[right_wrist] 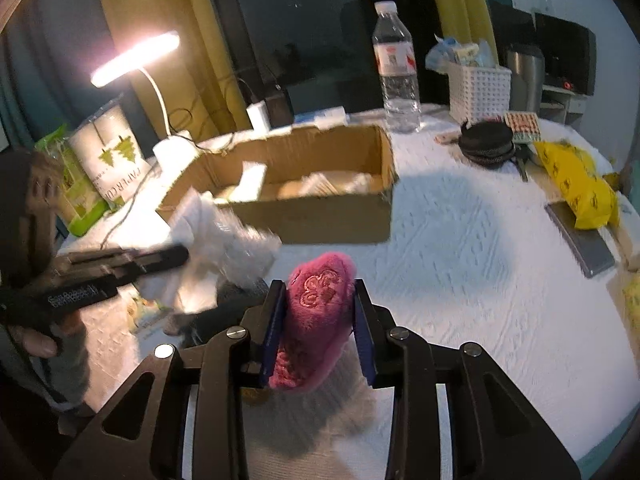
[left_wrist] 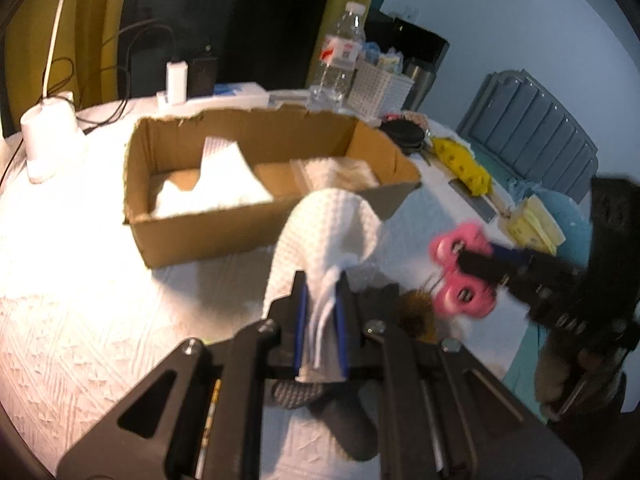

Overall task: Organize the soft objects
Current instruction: 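Carry the pink plush into the box with the right gripper while the left places the cloth there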

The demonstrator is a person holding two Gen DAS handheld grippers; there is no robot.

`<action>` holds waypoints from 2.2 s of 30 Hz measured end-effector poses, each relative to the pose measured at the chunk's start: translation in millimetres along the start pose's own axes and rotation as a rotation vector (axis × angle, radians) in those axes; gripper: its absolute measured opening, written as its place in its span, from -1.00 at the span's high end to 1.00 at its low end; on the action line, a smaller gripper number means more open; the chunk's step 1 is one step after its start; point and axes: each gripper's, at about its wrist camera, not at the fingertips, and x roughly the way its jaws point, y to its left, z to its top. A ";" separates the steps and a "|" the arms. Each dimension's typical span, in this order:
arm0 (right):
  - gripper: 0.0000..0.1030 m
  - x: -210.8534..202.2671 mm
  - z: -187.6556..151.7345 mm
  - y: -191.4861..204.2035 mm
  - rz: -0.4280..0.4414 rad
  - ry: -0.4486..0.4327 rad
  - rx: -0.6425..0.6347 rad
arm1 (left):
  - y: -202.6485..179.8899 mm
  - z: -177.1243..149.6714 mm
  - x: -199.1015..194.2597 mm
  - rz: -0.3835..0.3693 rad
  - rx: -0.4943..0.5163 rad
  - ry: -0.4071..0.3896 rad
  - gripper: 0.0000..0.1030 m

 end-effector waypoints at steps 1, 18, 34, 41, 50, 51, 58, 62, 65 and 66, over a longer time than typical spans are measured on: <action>0.33 -1.1 2.2 2.2 0.007 -0.006 -0.004 | 0.9 -2.2 0.9 0.000 0.001 0.007 0.75; 0.33 56.6 31.8 61.5 0.087 0.048 -0.103 | 29.0 -15.2 -10.6 -0.023 0.005 0.024 0.75; 0.33 67.7 33.4 66.7 0.058 0.075 -0.098 | 66.3 -2.2 -53.5 0.057 -0.048 -0.097 0.75; 0.33 42.6 44.3 62.5 0.072 0.013 -0.093 | 53.7 13.0 -63.9 0.063 -0.029 -0.140 0.75; 0.33 23.2 54.1 37.0 0.067 -0.040 -0.064 | 38.3 37.1 -64.3 0.083 -0.003 -0.179 0.75; 0.33 22.0 55.8 34.1 0.067 -0.045 -0.061 | 36.8 39.7 -63.9 0.088 0.001 -0.184 0.75; 0.33 19.3 69.0 15.9 0.072 -0.078 -0.042 | 32.3 58.0 -55.9 0.106 0.005 -0.201 0.75; 0.33 21.9 75.8 9.0 0.079 -0.089 -0.037 | 32.2 67.1 -49.0 0.106 0.001 -0.206 0.75; 0.33 24.9 81.7 5.2 0.084 -0.097 -0.031 | 35.1 72.9 -40.5 0.107 -0.004 -0.205 0.75; 0.33 25.8 83.5 4.1 0.086 -0.101 -0.029 | 36.4 74.3 -37.5 0.110 -0.005 -0.204 0.75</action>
